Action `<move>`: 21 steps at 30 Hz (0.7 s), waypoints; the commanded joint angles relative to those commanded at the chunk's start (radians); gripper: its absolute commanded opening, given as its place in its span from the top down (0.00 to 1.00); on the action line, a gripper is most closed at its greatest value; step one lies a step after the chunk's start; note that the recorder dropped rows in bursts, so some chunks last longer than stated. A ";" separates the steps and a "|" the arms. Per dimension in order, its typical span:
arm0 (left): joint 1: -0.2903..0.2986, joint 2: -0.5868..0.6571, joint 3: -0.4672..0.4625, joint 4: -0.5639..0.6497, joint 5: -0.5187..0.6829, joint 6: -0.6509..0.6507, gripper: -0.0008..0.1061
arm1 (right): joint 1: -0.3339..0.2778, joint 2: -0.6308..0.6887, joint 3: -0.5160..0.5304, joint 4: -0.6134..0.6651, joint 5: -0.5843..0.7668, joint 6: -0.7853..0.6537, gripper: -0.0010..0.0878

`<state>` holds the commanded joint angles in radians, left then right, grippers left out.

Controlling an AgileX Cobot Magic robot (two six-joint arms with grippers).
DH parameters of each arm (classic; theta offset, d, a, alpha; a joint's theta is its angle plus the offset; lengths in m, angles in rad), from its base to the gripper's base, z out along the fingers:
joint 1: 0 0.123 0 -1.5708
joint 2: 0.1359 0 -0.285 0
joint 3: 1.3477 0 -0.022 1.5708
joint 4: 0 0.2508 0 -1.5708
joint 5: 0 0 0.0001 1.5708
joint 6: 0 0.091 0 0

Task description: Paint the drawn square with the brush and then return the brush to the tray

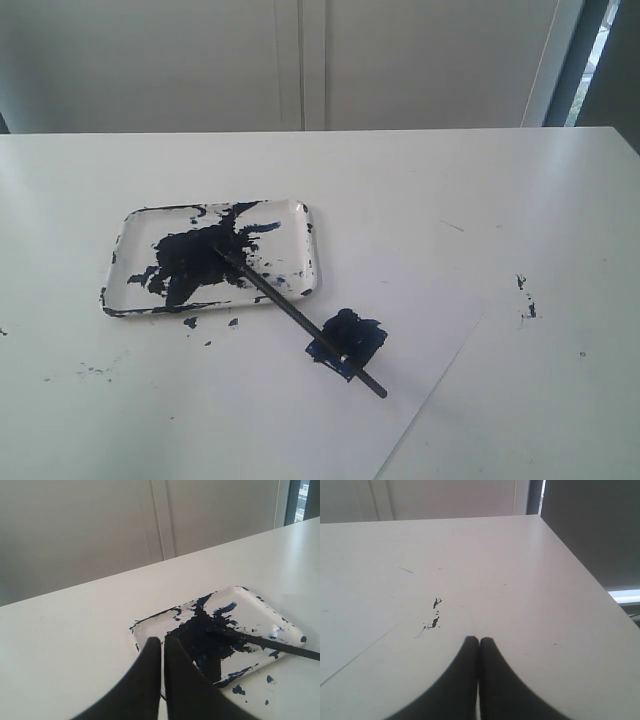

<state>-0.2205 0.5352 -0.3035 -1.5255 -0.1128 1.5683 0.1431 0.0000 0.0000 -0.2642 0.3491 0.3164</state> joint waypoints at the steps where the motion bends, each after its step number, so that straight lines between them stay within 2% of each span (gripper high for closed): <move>1: 0.000 0.000 0.000 0.000 0.000 0.000 0.90 | 0.000 0.000 0.000 0.000 0.000 0.000 0.99; 7: 0.000 -0.007 0.000 0.000 0.000 0.000 0.90 | 0.000 0.000 0.000 0.000 0.000 0.000 0.99; 14: 0.003 -0.097 0.000 0.006 -0.011 0.029 0.90 | 0.000 0.000 0.000 0.000 0.000 0.000 0.99; 17: 0.056 -0.152 0.011 -0.023 0.015 0.008 0.90 | 0.000 0.000 0.000 0.000 0.000 0.002 0.99; 21: 0.188 -0.212 0.074 -0.049 0.106 -0.080 0.90 | 0.000 0.000 0.000 0.000 0.000 0.018 0.99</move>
<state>-0.0328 0.3228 -0.2299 -1.5741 -0.0069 1.4886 0.1431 0.0000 0.0000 -0.2642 0.3491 0.3343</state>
